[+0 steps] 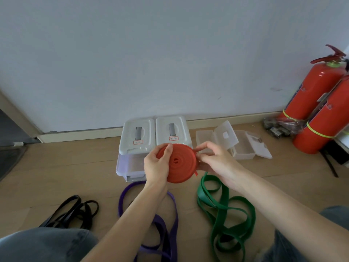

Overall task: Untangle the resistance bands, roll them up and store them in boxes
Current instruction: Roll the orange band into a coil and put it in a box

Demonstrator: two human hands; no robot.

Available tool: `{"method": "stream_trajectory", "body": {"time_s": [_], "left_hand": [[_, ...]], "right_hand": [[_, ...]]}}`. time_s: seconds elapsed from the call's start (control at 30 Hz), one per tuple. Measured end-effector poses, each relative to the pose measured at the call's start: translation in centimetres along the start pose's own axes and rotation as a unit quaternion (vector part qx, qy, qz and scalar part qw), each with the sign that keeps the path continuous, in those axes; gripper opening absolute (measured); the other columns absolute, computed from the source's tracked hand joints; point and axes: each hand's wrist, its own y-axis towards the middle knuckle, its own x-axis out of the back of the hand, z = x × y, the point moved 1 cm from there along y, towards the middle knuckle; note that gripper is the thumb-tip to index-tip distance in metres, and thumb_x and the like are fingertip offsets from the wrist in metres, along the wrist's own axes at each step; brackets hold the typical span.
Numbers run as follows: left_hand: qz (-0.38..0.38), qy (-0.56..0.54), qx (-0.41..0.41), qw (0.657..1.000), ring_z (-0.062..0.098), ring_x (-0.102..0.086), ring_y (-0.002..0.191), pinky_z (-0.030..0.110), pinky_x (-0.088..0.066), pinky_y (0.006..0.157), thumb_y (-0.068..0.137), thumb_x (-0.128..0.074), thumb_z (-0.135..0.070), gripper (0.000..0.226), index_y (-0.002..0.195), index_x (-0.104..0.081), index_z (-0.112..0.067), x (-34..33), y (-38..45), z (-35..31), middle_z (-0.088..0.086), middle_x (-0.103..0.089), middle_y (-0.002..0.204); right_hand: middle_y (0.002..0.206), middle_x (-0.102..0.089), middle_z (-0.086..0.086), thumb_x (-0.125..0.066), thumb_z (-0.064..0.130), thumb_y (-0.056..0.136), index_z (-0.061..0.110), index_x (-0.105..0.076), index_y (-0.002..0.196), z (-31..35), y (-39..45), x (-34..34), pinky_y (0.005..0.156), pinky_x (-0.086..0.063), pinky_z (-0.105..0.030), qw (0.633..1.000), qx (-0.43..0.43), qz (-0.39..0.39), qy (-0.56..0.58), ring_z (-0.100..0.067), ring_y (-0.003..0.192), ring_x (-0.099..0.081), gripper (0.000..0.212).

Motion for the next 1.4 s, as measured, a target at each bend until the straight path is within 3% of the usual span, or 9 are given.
{"method": "stream_trajectory", "body": {"time_s": [0.13,0.23,0.4,0.53,0.7,0.87,1.0,1.3,1.4], "left_hand": [[-0.014,0.031,-0.055,0.998,0.0,-0.058,0.082,0.011,-0.042,0.064,0.088,-0.061,-0.031,0.004,0.086,-0.064,-0.033,-1.8,-0.2,0.2,-0.017,-0.064,0.085],[-0.007,0.048,-0.083,0.995,-0.002,-0.056,0.083,0.01,-0.04,0.069,0.09,-0.058,-0.031,0.005,0.089,-0.062,-0.033,-3.4,-0.6,0.1,-0.022,-0.06,0.083],[0.062,0.015,-0.1,0.993,-0.008,-0.058,0.078,0.006,-0.045,0.064,0.092,-0.056,-0.027,0.018,0.082,-0.056,-0.042,-4.7,-0.1,-0.8,-0.02,-0.061,0.084],[0.21,-0.024,-0.004,0.977,0.007,-0.066,0.072,0.026,-0.057,0.061,0.092,-0.056,-0.02,0.012,0.1,-0.06,-0.029,-4.6,0.5,-0.4,-0.003,-0.068,0.085],[0.312,-0.001,0.077,0.947,0.011,-0.066,0.081,0.017,-0.053,0.059,0.086,-0.063,-0.004,0.02,0.1,-0.062,-0.019,-4.1,1.6,0.5,0.003,-0.066,0.099],[0.325,-0.026,0.106,0.939,0.01,-0.066,0.074,0.018,-0.053,0.058,0.083,-0.065,-0.001,0.019,0.096,-0.061,-0.014,-5.5,1.4,2.1,0.004,-0.067,0.093],[0.309,-0.104,0.125,0.937,0.009,-0.067,0.076,0.019,-0.052,0.062,0.087,-0.062,-0.008,0.014,0.099,-0.062,-0.013,-7.0,1.7,2.7,0.002,-0.07,0.094],[0.31,-0.076,0.064,0.945,0.007,-0.067,0.069,0.017,-0.053,0.064,0.087,-0.061,-0.012,0.018,0.105,-0.064,-0.012,-7.1,2.8,2.4,0.0,-0.073,0.074],[0.277,-0.125,0.11,0.946,0.011,-0.067,0.07,0.019,-0.053,0.062,0.087,-0.062,-0.015,0.02,0.106,-0.063,-0.01,-7.1,2.4,2.3,0.003,-0.073,0.078]], "right_hand": [[0.096,-0.066,-0.009,-0.071,0.028,0.08,0.008,-0.055,0.099,-0.1,0.1,0.3,0.08,-0.056,-0.031,1.0,-0.002,-0.01,0.014,-0.02,0.087,-0.066,0.032],[0.103,-0.063,-0.009,-0.08,0.023,0.072,0.013,-0.052,0.103,0.0,0.1,0.4,0.082,-0.056,-0.036,0.997,0.001,-0.058,-0.042,-0.023,0.094,-0.064,0.043],[0.1,-0.068,-0.015,-0.077,0.017,0.074,0.007,-0.056,0.105,0.0,0.4,1.6,0.078,-0.058,-0.039,0.992,0.014,-0.094,0.079,-0.027,0.091,-0.068,0.038],[0.099,-0.068,-0.013,-0.074,0.019,0.078,0.012,-0.058,0.103,-0.1,0.7,3.3,0.067,-0.055,-0.036,0.99,0.02,-0.127,0.053,-0.027,0.089,-0.067,0.031],[0.092,-0.068,-0.004,-0.07,0.025,0.082,0.021,-0.057,0.097,-0.4,0.6,5.5,0.057,-0.049,-0.017,0.985,0.053,-0.112,-0.123,-0.015,0.081,-0.066,0.019],[0.102,-0.068,-0.013,-0.071,0.018,0.081,0.012,-0.057,0.106,-1.2,1.6,7.9,0.079,-0.056,-0.036,0.993,-0.029,-0.059,-0.093,-0.026,0.092,-0.067,0.029],[0.108,-0.065,-0.019,-0.071,0.012,0.079,0.011,-0.055,0.101,-1.4,2.7,9.0,0.066,-0.056,-0.03,0.996,-0.063,-0.05,0.028,-0.028,0.093,-0.066,0.028],[0.099,-0.067,-0.014,-0.066,0.005,0.08,0.011,-0.054,0.091,-2.7,3.0,9.3,0.06,-0.056,-0.025,0.986,-0.062,-0.055,0.141,-0.021,0.084,-0.067,0.018],[0.103,-0.067,-0.014,-0.068,0.005,0.078,0.009,-0.053,0.099,-2.4,2.6,8.5,0.063,-0.056,-0.025,0.986,-0.054,-0.038,0.151,-0.021,0.085,-0.069,0.026]]}}
